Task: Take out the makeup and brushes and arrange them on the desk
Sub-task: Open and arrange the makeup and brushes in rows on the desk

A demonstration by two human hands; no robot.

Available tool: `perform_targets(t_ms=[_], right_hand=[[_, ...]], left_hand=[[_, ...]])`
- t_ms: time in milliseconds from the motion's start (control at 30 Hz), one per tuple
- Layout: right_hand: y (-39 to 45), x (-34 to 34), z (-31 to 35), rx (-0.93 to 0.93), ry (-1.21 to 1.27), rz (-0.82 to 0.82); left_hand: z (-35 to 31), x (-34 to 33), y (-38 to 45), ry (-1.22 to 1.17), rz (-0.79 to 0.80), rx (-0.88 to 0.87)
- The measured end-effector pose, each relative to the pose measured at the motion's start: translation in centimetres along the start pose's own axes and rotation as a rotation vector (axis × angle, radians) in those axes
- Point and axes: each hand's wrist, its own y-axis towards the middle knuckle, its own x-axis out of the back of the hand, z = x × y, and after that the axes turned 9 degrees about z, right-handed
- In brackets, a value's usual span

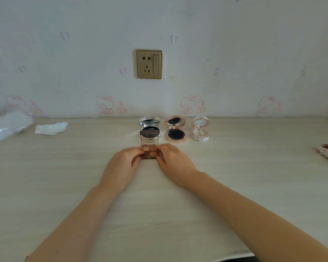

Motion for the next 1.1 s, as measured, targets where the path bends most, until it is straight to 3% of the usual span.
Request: perform_targets(t_ms=[400, 600, 1100], right_hand=[[-1.6, 1.9, -1.3, 0.004, -0.120, 0.083], [-5.6, 4.5, -4.4, -0.012, -0.234, 0.041], [-20.0, 11.9, -17.5, -0.344, -0.307, -0.065]], left_hand=[[-1.6, 0.0, -0.2, -0.001, 0.009, -0.034], [-5.4, -1.2, 0.5, -0.018, 0.019, -0.122], [-19.7, -12.8, 4.9, -0.082, 0.216, -0.312]])
